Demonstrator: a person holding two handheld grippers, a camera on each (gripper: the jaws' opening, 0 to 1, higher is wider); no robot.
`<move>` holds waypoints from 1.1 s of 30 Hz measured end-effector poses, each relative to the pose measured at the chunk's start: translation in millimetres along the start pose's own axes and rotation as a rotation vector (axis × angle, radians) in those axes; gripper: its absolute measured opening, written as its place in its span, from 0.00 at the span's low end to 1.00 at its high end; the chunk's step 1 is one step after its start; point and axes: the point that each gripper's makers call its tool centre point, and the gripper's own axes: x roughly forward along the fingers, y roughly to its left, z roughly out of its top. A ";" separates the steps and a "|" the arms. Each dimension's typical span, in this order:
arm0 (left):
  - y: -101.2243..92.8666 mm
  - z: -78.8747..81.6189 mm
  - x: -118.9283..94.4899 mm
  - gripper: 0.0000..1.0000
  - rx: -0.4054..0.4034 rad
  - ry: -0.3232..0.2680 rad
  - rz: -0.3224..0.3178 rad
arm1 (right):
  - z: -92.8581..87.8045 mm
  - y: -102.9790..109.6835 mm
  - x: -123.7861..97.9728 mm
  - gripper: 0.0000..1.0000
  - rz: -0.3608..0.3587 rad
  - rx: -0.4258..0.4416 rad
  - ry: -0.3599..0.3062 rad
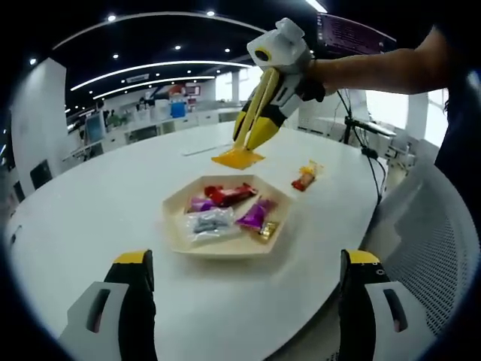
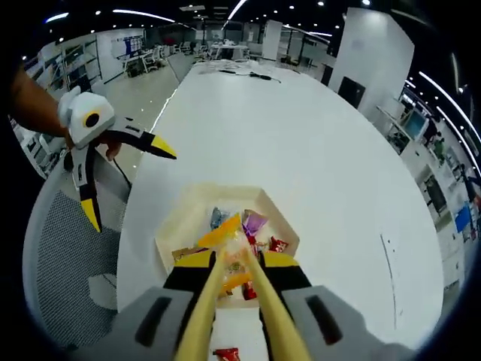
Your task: Place the target food into the container with the food tongs after gripping and lifting it, then release it inside without dropping or visibly crushing the food.
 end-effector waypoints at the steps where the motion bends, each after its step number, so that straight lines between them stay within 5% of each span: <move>1: -0.5 0.2 0.3 1.00 0.003 0.000 -0.003 | 1.4 0.2 2.0 0.21 0.003 -0.001 0.000; 24: -0.8 -0.1 0.6 1.00 0.000 -0.001 -0.007 | -8.2 11.7 -5.8 0.27 0.039 -0.040 -0.039; 33: -1.3 -0.5 0.9 1.00 0.000 0.001 -0.009 | -22.8 5.7 -34.4 0.27 -0.005 -0.034 -0.106</move>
